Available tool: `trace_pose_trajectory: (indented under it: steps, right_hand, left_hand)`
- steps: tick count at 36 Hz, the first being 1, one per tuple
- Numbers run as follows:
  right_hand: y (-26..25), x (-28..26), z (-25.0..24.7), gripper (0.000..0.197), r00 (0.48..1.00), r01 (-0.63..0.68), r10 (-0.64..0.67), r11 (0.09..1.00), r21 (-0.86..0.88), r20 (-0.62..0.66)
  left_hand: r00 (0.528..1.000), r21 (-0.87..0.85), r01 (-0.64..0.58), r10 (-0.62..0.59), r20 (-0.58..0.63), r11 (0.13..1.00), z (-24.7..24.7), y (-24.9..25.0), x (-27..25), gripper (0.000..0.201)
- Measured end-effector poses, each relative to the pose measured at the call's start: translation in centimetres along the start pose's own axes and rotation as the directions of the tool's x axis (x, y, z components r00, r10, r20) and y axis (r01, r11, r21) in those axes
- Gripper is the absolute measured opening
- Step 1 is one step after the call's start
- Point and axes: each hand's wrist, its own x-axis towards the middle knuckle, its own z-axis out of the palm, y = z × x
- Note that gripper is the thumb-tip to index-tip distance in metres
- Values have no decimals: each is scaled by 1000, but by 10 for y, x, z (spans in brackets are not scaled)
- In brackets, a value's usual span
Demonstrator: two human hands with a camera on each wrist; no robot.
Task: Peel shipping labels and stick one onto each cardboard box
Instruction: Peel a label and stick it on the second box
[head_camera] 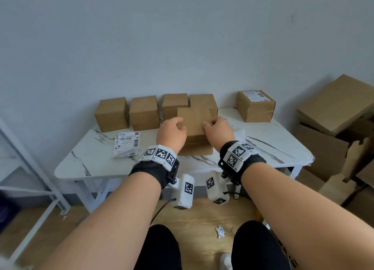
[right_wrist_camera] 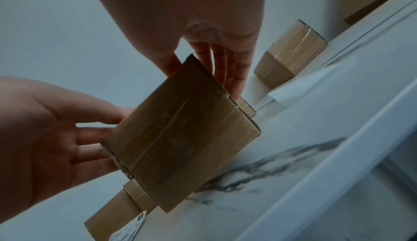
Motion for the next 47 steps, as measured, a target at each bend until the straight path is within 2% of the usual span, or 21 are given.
trace_pose_trajectory:
  steps: [9,12,18,23,27,30,35,41,47]
  right_hand:
    - [-2,-2,17,42,998,-18,25,992,-123,53]
    - [-6,-1,16,45,999,-2,8,984,-181,31]
    - [-30,-1,18,36,980,174,-187,971,-162,-69]
    - [-61,-7,38,28,959,284,-285,953,-105,12]
    - [-76,-15,66,26,946,320,-312,944,-78,92]
    - [-85,-24,90,25,935,340,-331,939,-54,130]
    - [-89,-36,124,23,928,322,-304,945,-52,216]
    - [-78,-36,154,15,923,207,-156,972,-115,351]
    - [-73,-33,172,26,919,160,-69,965,-206,389]
  left_hand:
    - [998,15,32,-33,46,999,-1,-17,0,39]
    - [998,5,28,-28,54,1000,-2,-19,1,39]
    - [1000,5,11,-11,5,1000,-19,-30,9,38]
    - [996,39,76,-74,-42,996,-46,-61,13,43]
    - [979,27,175,-171,-107,984,-68,-90,11,49]
    - [972,56,200,-191,-141,978,-80,-110,8,45]
    - [957,93,253,-235,-168,963,-89,-142,1,40]
    - [950,72,274,-259,-173,959,-88,-165,-4,34]
    - [951,43,272,-262,-166,961,-79,-178,-6,28]
